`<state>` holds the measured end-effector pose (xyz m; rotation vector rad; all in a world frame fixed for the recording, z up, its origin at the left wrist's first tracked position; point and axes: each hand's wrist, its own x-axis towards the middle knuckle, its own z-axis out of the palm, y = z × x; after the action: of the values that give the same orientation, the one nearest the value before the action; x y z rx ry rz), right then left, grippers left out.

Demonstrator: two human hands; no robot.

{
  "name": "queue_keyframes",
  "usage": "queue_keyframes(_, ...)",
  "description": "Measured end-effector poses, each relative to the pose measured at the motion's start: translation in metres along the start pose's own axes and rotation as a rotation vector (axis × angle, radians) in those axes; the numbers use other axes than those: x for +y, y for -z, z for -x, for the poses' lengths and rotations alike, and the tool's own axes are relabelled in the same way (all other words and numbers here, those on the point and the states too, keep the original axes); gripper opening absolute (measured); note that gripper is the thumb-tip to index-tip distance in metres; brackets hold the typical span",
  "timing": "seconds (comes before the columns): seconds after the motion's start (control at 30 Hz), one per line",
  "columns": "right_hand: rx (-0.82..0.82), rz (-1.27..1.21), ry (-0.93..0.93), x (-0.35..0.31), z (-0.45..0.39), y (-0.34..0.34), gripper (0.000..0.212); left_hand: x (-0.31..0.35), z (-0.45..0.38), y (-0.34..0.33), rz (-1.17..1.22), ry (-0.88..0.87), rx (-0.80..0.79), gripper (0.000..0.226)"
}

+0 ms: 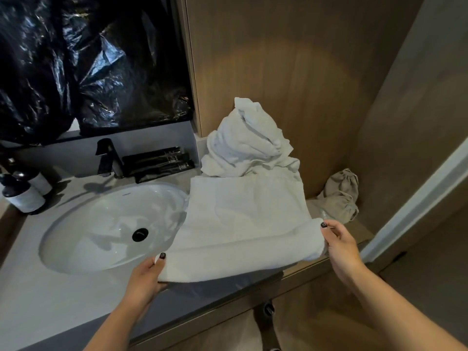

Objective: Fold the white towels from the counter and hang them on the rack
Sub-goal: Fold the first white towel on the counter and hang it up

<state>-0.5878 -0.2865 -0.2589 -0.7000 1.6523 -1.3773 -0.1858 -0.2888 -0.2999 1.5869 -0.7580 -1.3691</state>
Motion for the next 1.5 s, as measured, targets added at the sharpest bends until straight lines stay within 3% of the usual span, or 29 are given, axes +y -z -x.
queue_keyframes(0.2,0.002,0.08,0.002,0.003,-0.002,0.005,0.013,0.011,0.004,-0.003,-0.086,-0.043,0.042,0.03)
queue_keyframes(0.3,-0.111,0.126,-0.14,0.027,0.004,0.019,0.021,0.014,0.006,-0.006,-0.122,-0.059,0.029,0.035)
queue_keyframes(0.4,-0.219,0.275,-0.343,0.061,0.026,0.031,0.016,0.013,0.01,-0.009,-0.114,-0.051,0.018,0.035)
queue_keyframes(0.53,-0.114,0.312,-0.457,0.089,0.042,0.036,0.013,0.006,0.018,-0.008,-0.141,-0.075,0.031,0.034)
queue_keyframes(0.67,-0.127,0.58,-0.263,0.094,0.053,0.041,0.015,0.0,0.026,-0.005,-0.219,-0.077,0.048,0.036)
queue_keyframes(0.77,-0.173,0.657,-0.156,0.086,0.058,0.052,0.031,-0.004,0.033,-0.003,-0.3,-0.089,0.053,0.038)
queue_keyframes(0.83,-0.134,0.631,-0.126,0.076,0.062,0.06,0.041,-0.004,0.04,-0.003,-0.344,-0.109,0.055,0.037)
queue_keyframes(0.97,-0.122,0.463,-0.117,0.045,0.064,0.075,0.04,0.01,0.059,-0.006,-0.298,-0.126,0.03,0.037)
queue_keyframes(1.13,-0.077,0.098,-0.066,-0.02,0.052,0.081,0.024,0.068,0.086,-0.03,0.114,-0.072,-0.032,0.02)
queue_keyframes(1.23,-0.2,-0.115,-0.037,-0.064,0.038,0.083,0.018,0.111,0.101,-0.05,0.316,-0.075,-0.094,0.012)
queue_keyframes(1.4,-0.454,0.032,0.157,-0.141,0.037,0.095,0.074,0.168,0.123,-0.075,0.302,-0.2,-0.174,0.005)
queue_keyframes(1.5,-0.327,0.067,0.318,-0.176,0.041,0.099,0.054,0.189,0.128,-0.08,0.25,-0.293,-0.124,0.005)
